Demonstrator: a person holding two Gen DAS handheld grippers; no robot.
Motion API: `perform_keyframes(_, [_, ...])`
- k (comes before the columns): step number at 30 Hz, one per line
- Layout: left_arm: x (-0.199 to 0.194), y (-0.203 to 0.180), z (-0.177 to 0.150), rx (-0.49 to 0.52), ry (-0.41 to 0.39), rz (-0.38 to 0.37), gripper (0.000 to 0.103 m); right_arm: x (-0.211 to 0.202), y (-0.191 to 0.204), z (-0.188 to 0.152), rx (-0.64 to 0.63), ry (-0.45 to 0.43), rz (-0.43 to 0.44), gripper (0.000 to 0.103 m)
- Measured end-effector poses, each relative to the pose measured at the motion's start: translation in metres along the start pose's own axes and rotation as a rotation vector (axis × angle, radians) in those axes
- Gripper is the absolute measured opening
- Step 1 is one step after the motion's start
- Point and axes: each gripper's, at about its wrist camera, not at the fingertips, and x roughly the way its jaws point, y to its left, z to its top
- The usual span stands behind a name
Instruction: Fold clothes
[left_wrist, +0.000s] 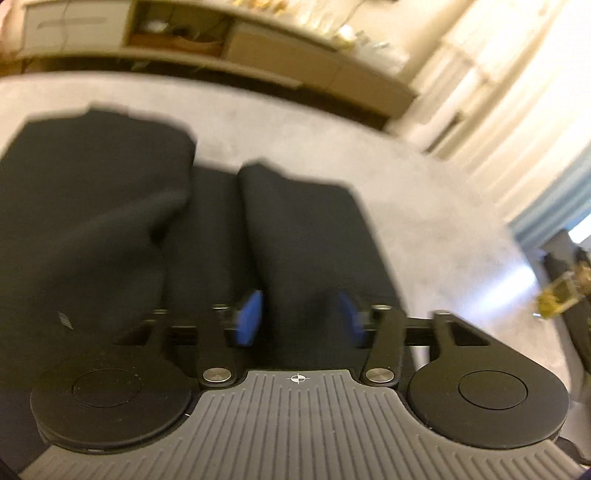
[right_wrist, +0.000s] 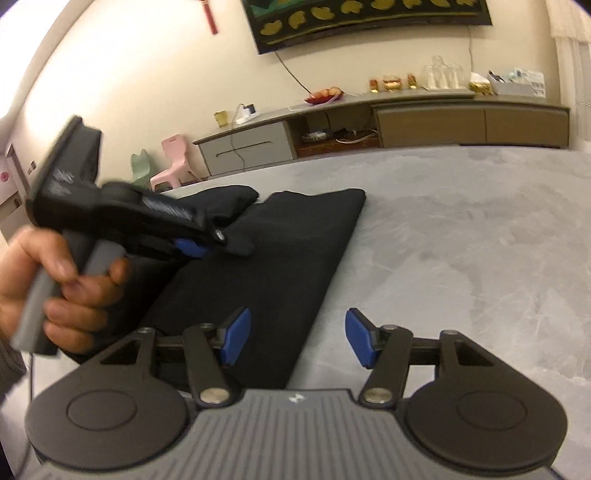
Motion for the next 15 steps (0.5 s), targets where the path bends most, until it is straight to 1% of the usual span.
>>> perform_keyframes(1, [-0.013, 0.001, 0.003, 0.021, -0.032, -0.003, 0.049, 0.0, 0.002, -0.001, -0.013, -0.004, 0.003, 0.056])
perform_keyframes(2, [-0.02, 0.005, 0.008, 0.022, -0.065, 0.04, 0.049, 0.0, 0.006, -0.001, -0.029, -0.01, 0.008, 0.056])
perform_keyframes(4, [-0.033, 0.012, 0.018, 0.025, -0.13, 0.127, 0.043, -0.001, 0.013, -0.002, -0.057, -0.017, 0.015, 0.053])
perform_keyframes(5, [-0.03, 0.022, 0.022, -0.004, -0.129, 0.157, 0.04, -0.002, 0.016, -0.003, -0.068, -0.018, 0.017, 0.053])
perform_keyframes(6, [-0.027, 0.031, 0.026, -0.033, -0.128, 0.186, 0.032, -0.001, 0.018, -0.004, -0.073, -0.015, 0.016, 0.051])
perform_keyframes(7, [-0.023, 0.041, 0.03, -0.061, -0.127, 0.215, 0.03, -0.001, 0.02, -0.005, -0.078, -0.012, 0.016, 0.05])
perform_keyframes(8, [-0.014, 0.049, 0.03, -0.075, -0.093, 0.219, 0.03, 0.0, 0.021, -0.005, -0.081, -0.006, 0.015, 0.05])
perform_keyframes(9, [-0.001, 0.056, 0.027, -0.073, -0.039, 0.225, 0.031, 0.0, 0.021, -0.005, -0.084, -0.001, 0.014, 0.05])
perform_keyframes(11, [0.01, 0.054, 0.016, -0.008, -0.023, 0.28, 0.029, 0.002, 0.023, -0.005, -0.089, 0.01, 0.012, 0.05])
perform_keyframes(12, [0.007, 0.054, 0.014, -0.006, -0.023, 0.282, 0.029, 0.003, 0.023, -0.005, -0.092, 0.014, 0.011, 0.05])
perform_keyframes(14, [-0.013, 0.055, 0.01, -0.061, -0.047, 0.211, 0.029, 0.002, 0.025, -0.002, -0.091, 0.015, 0.008, 0.05])
perform_keyframes(15, [-0.027, 0.05, 0.006, -0.044, -0.077, 0.174, 0.033, 0.001, 0.026, 0.001, -0.087, 0.012, 0.008, 0.05])
